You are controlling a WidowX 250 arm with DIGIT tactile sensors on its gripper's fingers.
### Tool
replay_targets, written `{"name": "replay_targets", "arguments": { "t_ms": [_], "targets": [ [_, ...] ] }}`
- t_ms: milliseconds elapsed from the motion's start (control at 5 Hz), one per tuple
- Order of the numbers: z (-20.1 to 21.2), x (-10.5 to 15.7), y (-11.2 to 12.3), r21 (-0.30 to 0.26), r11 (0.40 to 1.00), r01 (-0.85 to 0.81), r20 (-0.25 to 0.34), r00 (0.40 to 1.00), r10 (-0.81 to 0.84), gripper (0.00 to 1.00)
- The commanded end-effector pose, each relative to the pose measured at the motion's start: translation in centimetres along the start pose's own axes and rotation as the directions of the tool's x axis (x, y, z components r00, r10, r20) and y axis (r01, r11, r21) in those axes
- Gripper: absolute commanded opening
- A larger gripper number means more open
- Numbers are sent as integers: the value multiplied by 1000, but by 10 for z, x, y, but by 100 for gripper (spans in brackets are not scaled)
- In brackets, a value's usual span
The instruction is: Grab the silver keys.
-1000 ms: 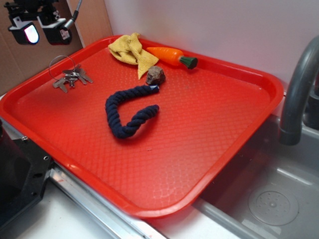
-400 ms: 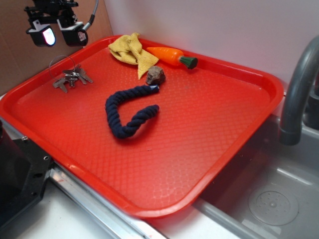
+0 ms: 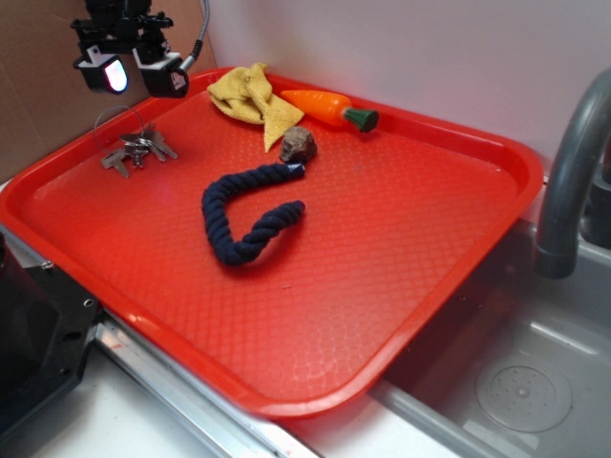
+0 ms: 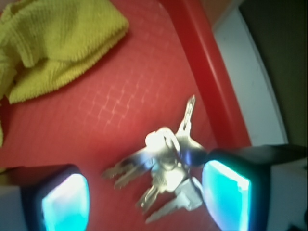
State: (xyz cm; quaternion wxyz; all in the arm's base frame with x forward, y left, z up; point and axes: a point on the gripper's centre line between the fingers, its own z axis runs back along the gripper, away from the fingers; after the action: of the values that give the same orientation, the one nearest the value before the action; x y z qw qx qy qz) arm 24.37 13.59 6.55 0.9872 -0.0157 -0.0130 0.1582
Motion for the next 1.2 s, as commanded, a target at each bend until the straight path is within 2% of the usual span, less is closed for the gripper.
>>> {"name": "replay_targets", "arguments": {
  "t_ms": [0, 200, 400, 600, 800, 1000],
  "targets": [
    [-2, 9, 11, 86, 991, 101, 102, 989, -110, 100],
    [-6, 7, 13, 117, 988, 99, 116, 987, -112, 100],
    [-14, 4, 16, 107, 988, 114, 117, 985, -126, 100],
    [-13, 3, 15, 113, 988, 101, 129, 985, -115, 0],
    [-16, 0, 13, 104, 988, 117, 125, 984, -129, 0],
    [-32, -10, 9, 115, 983, 143, 68, 986, -152, 0]
  ]
}}
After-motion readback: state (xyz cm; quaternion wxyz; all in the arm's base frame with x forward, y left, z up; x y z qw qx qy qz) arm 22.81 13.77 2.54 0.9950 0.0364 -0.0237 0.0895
